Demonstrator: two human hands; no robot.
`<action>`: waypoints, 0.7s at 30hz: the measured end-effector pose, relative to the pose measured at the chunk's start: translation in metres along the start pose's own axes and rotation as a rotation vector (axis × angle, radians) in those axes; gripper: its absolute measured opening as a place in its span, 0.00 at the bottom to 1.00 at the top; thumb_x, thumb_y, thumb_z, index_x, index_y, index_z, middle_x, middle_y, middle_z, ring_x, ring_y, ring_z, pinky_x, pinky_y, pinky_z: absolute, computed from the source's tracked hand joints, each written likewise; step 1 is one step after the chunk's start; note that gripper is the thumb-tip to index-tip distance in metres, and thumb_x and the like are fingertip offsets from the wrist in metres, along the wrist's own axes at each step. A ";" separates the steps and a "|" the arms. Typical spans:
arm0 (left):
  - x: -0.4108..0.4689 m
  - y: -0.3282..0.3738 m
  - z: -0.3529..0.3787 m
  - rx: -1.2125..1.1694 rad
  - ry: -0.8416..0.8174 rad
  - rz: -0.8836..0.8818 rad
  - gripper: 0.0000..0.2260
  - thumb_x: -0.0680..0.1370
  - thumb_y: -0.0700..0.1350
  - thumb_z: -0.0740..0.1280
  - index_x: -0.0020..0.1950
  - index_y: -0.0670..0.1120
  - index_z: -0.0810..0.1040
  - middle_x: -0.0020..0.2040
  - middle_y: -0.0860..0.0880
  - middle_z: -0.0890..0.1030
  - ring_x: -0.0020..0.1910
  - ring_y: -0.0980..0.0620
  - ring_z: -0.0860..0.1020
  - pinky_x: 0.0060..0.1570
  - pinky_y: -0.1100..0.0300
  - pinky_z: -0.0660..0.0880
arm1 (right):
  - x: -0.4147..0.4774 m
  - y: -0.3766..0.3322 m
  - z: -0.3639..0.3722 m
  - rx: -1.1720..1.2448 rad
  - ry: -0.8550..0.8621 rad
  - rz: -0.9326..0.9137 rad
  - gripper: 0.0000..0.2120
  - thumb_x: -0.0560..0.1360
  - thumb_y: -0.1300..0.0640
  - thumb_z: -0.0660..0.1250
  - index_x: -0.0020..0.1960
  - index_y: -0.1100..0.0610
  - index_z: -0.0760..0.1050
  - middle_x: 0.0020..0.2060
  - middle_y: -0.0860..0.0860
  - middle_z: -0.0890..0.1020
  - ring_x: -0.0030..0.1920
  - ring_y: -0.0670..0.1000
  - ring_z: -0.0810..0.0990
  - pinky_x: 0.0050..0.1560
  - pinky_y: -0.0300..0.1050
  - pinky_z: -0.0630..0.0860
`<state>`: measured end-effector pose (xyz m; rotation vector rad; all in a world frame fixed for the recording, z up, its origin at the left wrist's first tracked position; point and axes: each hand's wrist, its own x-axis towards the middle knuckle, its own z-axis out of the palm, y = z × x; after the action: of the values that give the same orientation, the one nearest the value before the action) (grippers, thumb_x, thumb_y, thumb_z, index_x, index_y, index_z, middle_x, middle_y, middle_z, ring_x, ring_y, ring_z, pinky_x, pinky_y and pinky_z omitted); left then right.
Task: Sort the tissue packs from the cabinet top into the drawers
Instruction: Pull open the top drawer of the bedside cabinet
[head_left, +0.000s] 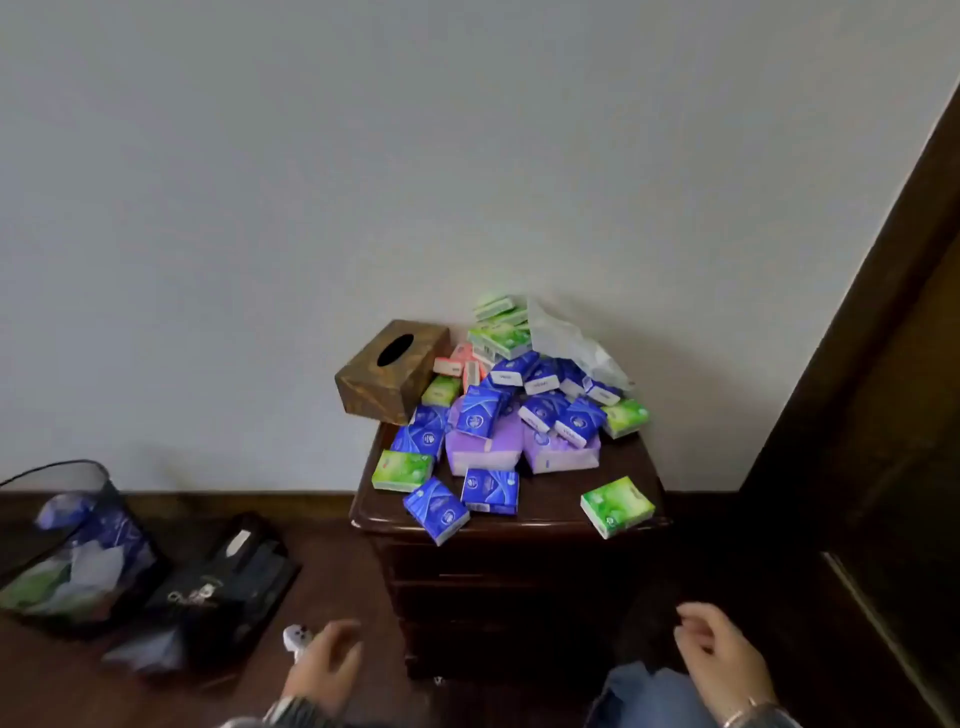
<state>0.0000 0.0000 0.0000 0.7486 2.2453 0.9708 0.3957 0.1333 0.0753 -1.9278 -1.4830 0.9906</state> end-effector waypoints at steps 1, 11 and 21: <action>0.016 0.009 0.012 0.040 -0.010 0.037 0.12 0.75 0.36 0.68 0.58 0.40 0.79 0.53 0.38 0.80 0.54 0.42 0.79 0.55 0.64 0.71 | 0.019 0.000 0.015 -0.011 -0.019 0.004 0.12 0.72 0.64 0.68 0.56 0.58 0.77 0.52 0.57 0.81 0.51 0.55 0.79 0.57 0.47 0.72; 0.085 -0.002 0.093 -0.016 -0.010 -0.101 0.29 0.77 0.44 0.66 0.75 0.38 0.59 0.73 0.39 0.66 0.71 0.42 0.66 0.69 0.53 0.62 | 0.098 0.019 0.114 0.070 -0.144 0.256 0.35 0.70 0.65 0.70 0.72 0.65 0.58 0.66 0.62 0.71 0.65 0.61 0.72 0.66 0.51 0.69; 0.093 -0.015 0.123 -0.319 0.000 -0.009 0.25 0.77 0.34 0.61 0.68 0.56 0.65 0.59 0.59 0.75 0.60 0.56 0.73 0.61 0.55 0.71 | 0.121 0.031 0.122 0.131 -0.047 0.275 0.26 0.68 0.76 0.61 0.66 0.67 0.67 0.60 0.62 0.76 0.60 0.62 0.74 0.58 0.50 0.73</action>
<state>0.0177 0.1100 -0.1080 0.5951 2.0227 1.2840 0.3339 0.2369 -0.0513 -2.0603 -1.1651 1.2276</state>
